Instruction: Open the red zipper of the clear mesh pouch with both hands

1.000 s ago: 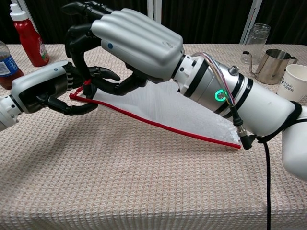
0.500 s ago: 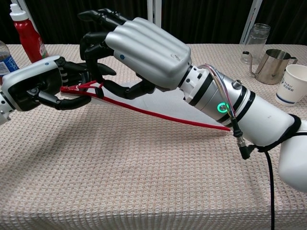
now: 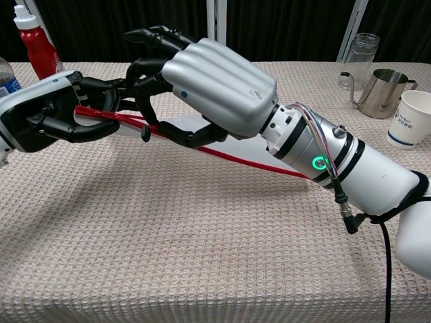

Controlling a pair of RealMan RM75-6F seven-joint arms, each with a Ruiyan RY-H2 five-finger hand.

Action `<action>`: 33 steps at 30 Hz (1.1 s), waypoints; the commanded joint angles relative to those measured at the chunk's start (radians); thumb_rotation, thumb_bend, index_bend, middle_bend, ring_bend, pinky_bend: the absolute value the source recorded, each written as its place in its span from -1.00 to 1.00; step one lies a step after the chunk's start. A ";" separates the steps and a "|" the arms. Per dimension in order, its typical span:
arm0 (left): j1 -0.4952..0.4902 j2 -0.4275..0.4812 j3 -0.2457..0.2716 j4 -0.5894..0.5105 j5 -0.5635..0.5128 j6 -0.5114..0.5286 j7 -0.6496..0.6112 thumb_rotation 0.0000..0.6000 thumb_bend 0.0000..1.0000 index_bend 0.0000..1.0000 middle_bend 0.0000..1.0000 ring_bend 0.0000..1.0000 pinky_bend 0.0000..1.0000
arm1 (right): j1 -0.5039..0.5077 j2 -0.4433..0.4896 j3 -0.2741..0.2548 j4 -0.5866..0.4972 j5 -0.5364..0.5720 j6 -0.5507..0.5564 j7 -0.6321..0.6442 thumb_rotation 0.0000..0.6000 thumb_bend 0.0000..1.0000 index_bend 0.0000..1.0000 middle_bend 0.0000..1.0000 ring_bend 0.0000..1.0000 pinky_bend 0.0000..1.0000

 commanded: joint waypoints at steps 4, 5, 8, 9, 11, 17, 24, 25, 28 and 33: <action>0.006 -0.003 -0.005 0.017 -0.008 0.008 -0.043 1.00 -0.17 0.31 -0.60 -0.79 -0.73 | -0.018 0.013 -0.009 -0.006 0.003 0.003 -0.006 1.00 -0.05 0.85 -0.43 -1.00 -1.00; 0.007 -0.004 -0.006 0.020 -0.010 0.009 -0.049 1.00 -0.17 0.31 -0.60 -0.79 -0.73 | -0.023 0.016 -0.011 -0.008 0.004 0.004 -0.007 1.00 -0.05 0.85 -0.43 -1.00 -1.00; 0.010 -0.005 -0.008 0.030 -0.015 0.007 -0.053 1.00 -0.17 0.32 -0.60 -0.79 -0.73 | -0.035 0.027 -0.017 -0.018 0.004 0.008 -0.011 1.00 -0.05 0.85 -0.43 -1.00 -1.00; 0.011 -0.005 -0.008 0.032 -0.017 0.006 -0.057 1.00 -0.17 0.32 -0.60 -0.79 -0.73 | -0.039 0.031 -0.019 -0.022 0.003 0.011 -0.013 1.00 -0.05 0.85 -0.43 -1.00 -1.00; 0.014 -0.005 -0.010 0.037 -0.023 0.003 -0.065 1.00 -0.17 0.31 -0.60 -0.79 -0.73 | -0.048 0.042 -0.024 -0.033 0.001 0.015 -0.019 1.00 -0.05 0.85 -0.43 -1.00 -1.00; 0.022 -0.007 -0.018 0.048 -0.037 0.000 -0.094 1.00 -0.17 0.32 -0.60 -0.79 -0.73 | -0.073 0.068 -0.032 -0.059 0.002 0.021 -0.037 1.00 -0.05 0.85 -0.43 -1.00 -1.00; 0.028 -0.002 -0.027 0.054 -0.046 0.005 -0.129 1.00 -0.16 0.32 -0.60 -0.79 -0.73 | -0.094 0.083 -0.041 -0.067 0.001 0.019 -0.049 1.00 -0.05 0.85 -0.43 -1.00 -1.00; 0.029 -0.002 -0.028 0.054 -0.048 0.005 -0.131 1.00 -0.16 0.32 -0.60 -0.79 -0.73 | -0.098 0.086 -0.044 -0.068 0.000 0.020 -0.053 1.00 -0.05 0.85 -0.43 -1.00 -1.00; 0.035 0.002 -0.035 0.057 -0.057 0.006 -0.131 1.00 -0.16 0.32 -0.60 -0.79 -0.73 | -0.117 0.103 -0.054 -0.076 -0.001 0.023 -0.064 1.00 -0.05 0.85 -0.43 -1.00 -1.00; 0.048 0.010 -0.044 0.063 -0.072 0.004 -0.135 1.00 -0.16 0.32 -0.60 -0.79 -0.73 | -0.163 0.143 -0.076 -0.097 0.007 0.027 -0.083 1.00 -0.05 0.85 -0.43 -1.00 -1.00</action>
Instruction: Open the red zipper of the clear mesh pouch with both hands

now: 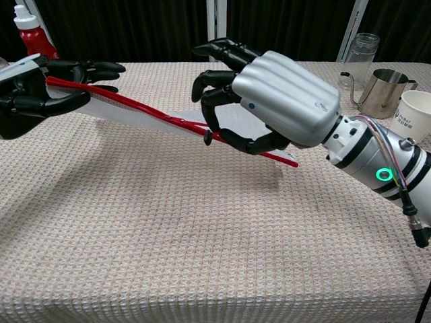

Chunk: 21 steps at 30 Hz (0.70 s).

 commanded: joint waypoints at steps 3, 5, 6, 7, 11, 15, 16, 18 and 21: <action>0.013 0.005 -0.009 0.009 -0.016 -0.005 -0.002 1.00 -0.16 0.32 -0.60 -0.79 -0.73 | -0.050 0.041 -0.025 -0.021 0.013 0.002 -0.018 1.00 -0.05 0.85 -0.43 -1.00 -1.00; 0.019 0.007 -0.011 0.013 -0.023 -0.009 -0.004 1.00 -0.16 0.32 -0.60 -0.79 -0.73 | -0.074 0.058 -0.033 -0.027 0.022 0.002 -0.020 1.00 -0.05 0.85 -0.43 -1.00 -1.00; 0.021 0.008 -0.012 0.015 -0.025 -0.011 -0.004 1.00 -0.16 0.32 -0.60 -0.79 -0.73 | -0.086 0.066 -0.037 -0.030 0.026 0.003 -0.021 1.00 -0.05 0.85 -0.43 -1.00 -1.00; 0.024 0.008 -0.014 0.017 -0.028 -0.013 -0.005 1.00 -0.16 0.32 -0.60 -0.79 -0.73 | -0.097 0.073 -0.041 -0.032 0.030 0.005 -0.022 1.00 -0.05 0.85 -0.43 -1.00 -1.00; 0.033 0.011 -0.017 0.029 -0.039 -0.028 -0.007 1.00 -0.15 0.32 -0.60 -0.79 -0.73 | -0.154 0.111 -0.061 -0.036 0.049 0.011 -0.022 1.00 -0.05 0.85 -0.43 -1.00 -1.00; 0.039 0.010 -0.019 0.036 -0.044 -0.040 -0.010 1.00 -0.15 0.32 -0.60 -0.79 -0.73 | -0.196 0.134 -0.066 -0.035 0.066 0.017 -0.014 1.00 -0.05 0.85 -0.43 -1.00 -1.00; 0.040 0.009 -0.019 0.037 -0.045 -0.042 -0.010 1.00 -0.15 0.32 -0.60 -0.79 -0.73 | -0.204 0.137 -0.065 -0.034 0.070 0.018 -0.013 1.00 -0.05 0.85 -0.43 -1.00 -1.00; 0.040 0.007 -0.021 0.038 -0.045 -0.045 -0.011 1.00 -0.15 0.32 -0.60 -0.79 -0.73 | -0.215 0.142 -0.063 -0.032 0.073 0.019 -0.010 1.00 -0.05 0.85 -0.43 -1.00 -1.00; 0.039 0.006 -0.022 0.038 -0.041 -0.047 -0.004 1.00 -0.15 0.32 -0.60 -0.79 -0.73 | -0.218 0.144 -0.056 -0.031 0.068 0.022 -0.006 1.00 -0.05 0.85 -0.43 -1.00 -1.00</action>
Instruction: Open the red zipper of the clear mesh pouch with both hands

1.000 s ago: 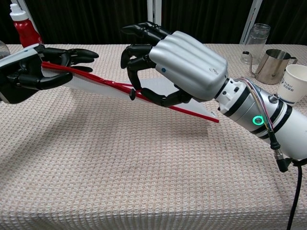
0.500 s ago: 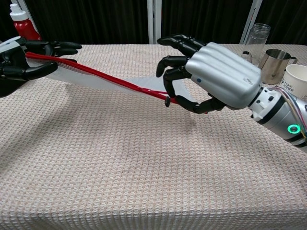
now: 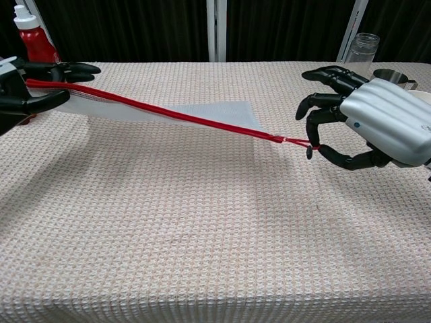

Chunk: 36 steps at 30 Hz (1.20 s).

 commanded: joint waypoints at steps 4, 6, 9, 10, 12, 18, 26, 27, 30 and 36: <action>-0.004 -0.003 -0.001 0.011 0.001 -0.020 0.093 1.00 -0.14 0.31 -0.60 -0.79 -0.73 | -0.002 0.008 0.016 -0.017 0.003 -0.013 -0.007 1.00 -0.20 0.60 -0.54 -1.00 -1.00; -0.004 0.000 0.007 0.022 0.002 -0.049 0.220 1.00 -0.12 0.20 -0.62 -0.79 -0.73 | -0.005 0.026 0.020 -0.051 0.026 -0.055 -0.020 1.00 -0.38 0.22 -0.69 -1.00 -1.00; -0.005 0.032 0.027 0.007 0.005 -0.107 0.488 1.00 -0.20 -0.27 -0.72 -0.79 -0.73 | -0.006 0.082 0.036 -0.159 0.095 -0.158 -0.058 1.00 -0.65 -0.77 -0.98 -1.00 -1.00; -0.001 0.051 0.025 -0.018 -0.008 -0.130 0.615 1.00 -0.26 -0.37 -0.74 -0.80 -0.73 | -0.005 0.107 0.046 -0.204 0.120 -0.187 -0.069 1.00 -0.69 -0.94 -1.00 -1.00 -1.00; 0.011 0.085 0.012 -0.072 -0.040 -0.155 0.812 1.00 -0.41 -0.49 -0.78 -0.80 -0.74 | -0.005 0.147 0.063 -0.265 0.150 -0.214 -0.080 1.00 -0.73 -1.00 -1.00 -1.00 -1.00; 0.100 0.238 -0.081 -0.284 -0.216 -0.118 1.328 1.00 -0.45 -0.51 -0.79 -0.80 -0.74 | -0.032 0.267 0.133 -0.378 0.213 -0.181 -0.036 1.00 -0.70 -1.00 -1.00 -1.00 -1.00; 0.240 0.423 -0.105 -0.440 -0.329 -0.006 1.581 1.00 -0.51 -0.51 -0.77 -0.80 -0.74 | -0.163 0.497 0.161 -0.564 0.314 -0.097 0.011 1.00 -0.58 -0.99 -0.90 -1.00 -1.00; 0.256 0.437 -0.099 -0.459 -0.331 0.007 1.592 1.00 -0.53 -0.51 -0.77 -0.80 -0.74 | -0.182 0.526 0.153 -0.589 0.319 -0.091 0.015 1.00 -0.57 -0.99 -0.90 -1.00 -1.00; 0.313 0.470 -0.082 -0.525 -0.325 0.059 1.597 1.00 -0.58 -0.51 -0.77 -0.80 -0.74 | -0.243 0.615 0.115 -0.667 0.321 -0.078 0.063 1.00 -0.54 -0.98 -0.91 -1.00 -1.00; 0.407 0.484 -0.050 -0.638 -0.278 0.174 1.605 1.00 -0.59 -0.51 -0.77 -0.80 -0.74 | -0.358 0.653 0.061 -0.695 0.298 -0.002 0.127 1.00 -0.49 -0.98 -0.93 -1.00 -1.00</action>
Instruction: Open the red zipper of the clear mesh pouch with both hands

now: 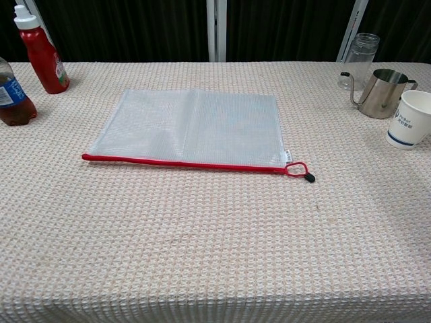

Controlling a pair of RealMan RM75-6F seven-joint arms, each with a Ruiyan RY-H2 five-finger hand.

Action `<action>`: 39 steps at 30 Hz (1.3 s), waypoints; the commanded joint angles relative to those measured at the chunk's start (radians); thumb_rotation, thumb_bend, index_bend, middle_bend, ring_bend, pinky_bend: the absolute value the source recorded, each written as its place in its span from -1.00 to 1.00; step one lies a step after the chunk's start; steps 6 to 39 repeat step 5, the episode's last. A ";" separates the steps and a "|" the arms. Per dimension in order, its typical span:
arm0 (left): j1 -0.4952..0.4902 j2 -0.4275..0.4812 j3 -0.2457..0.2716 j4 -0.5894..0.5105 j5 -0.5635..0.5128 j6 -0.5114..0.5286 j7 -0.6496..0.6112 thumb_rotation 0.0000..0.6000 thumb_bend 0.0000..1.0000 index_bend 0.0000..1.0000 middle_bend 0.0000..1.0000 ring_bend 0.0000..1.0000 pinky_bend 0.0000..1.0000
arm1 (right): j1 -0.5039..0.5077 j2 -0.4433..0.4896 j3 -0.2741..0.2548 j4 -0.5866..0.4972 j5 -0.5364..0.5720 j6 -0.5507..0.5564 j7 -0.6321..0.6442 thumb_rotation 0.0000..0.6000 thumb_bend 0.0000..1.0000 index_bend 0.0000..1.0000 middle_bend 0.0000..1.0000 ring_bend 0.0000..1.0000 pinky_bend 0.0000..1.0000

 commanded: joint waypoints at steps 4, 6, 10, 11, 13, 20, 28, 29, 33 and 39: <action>0.075 0.020 0.044 -0.115 0.072 0.087 0.017 1.00 -0.60 -0.51 -0.77 -0.80 -0.74 | -0.093 -0.012 -0.045 0.003 -0.024 0.062 0.045 1.00 -0.45 -0.99 -0.93 -1.00 -1.00; 0.081 0.026 0.050 -0.132 0.080 0.086 0.021 1.00 -0.60 -0.51 -0.77 -0.80 -0.74 | -0.099 -0.021 -0.042 0.012 -0.031 0.069 0.047 1.00 -0.45 -0.99 -0.93 -1.00 -1.00; 0.081 0.026 0.050 -0.132 0.080 0.086 0.021 1.00 -0.60 -0.51 -0.77 -0.80 -0.74 | -0.099 -0.021 -0.042 0.012 -0.031 0.069 0.047 1.00 -0.45 -0.99 -0.93 -1.00 -1.00; 0.081 0.026 0.050 -0.132 0.080 0.086 0.021 1.00 -0.60 -0.51 -0.77 -0.80 -0.74 | -0.099 -0.021 -0.042 0.012 -0.031 0.069 0.047 1.00 -0.45 -0.99 -0.93 -1.00 -1.00; 0.081 0.026 0.050 -0.132 0.080 0.086 0.021 1.00 -0.60 -0.51 -0.77 -0.80 -0.74 | -0.099 -0.021 -0.042 0.012 -0.031 0.069 0.047 1.00 -0.45 -0.99 -0.93 -1.00 -1.00; 0.081 0.026 0.050 -0.132 0.080 0.086 0.021 1.00 -0.60 -0.51 -0.77 -0.80 -0.74 | -0.099 -0.021 -0.042 0.012 -0.031 0.069 0.047 1.00 -0.45 -0.99 -0.93 -1.00 -1.00; 0.081 0.026 0.050 -0.132 0.080 0.086 0.021 1.00 -0.60 -0.51 -0.77 -0.80 -0.74 | -0.099 -0.021 -0.042 0.012 -0.031 0.069 0.047 1.00 -0.45 -0.99 -0.93 -1.00 -1.00; 0.081 0.026 0.050 -0.132 0.080 0.086 0.021 1.00 -0.60 -0.51 -0.77 -0.80 -0.74 | -0.099 -0.021 -0.042 0.012 -0.031 0.069 0.047 1.00 -0.45 -0.99 -0.93 -1.00 -1.00; 0.081 0.026 0.050 -0.132 0.080 0.086 0.021 1.00 -0.60 -0.51 -0.77 -0.80 -0.74 | -0.099 -0.021 -0.042 0.012 -0.031 0.069 0.047 1.00 -0.45 -0.99 -0.93 -1.00 -1.00; 0.081 0.026 0.050 -0.132 0.080 0.086 0.021 1.00 -0.60 -0.51 -0.77 -0.80 -0.74 | -0.099 -0.021 -0.042 0.012 -0.031 0.069 0.047 1.00 -0.45 -0.99 -0.93 -1.00 -1.00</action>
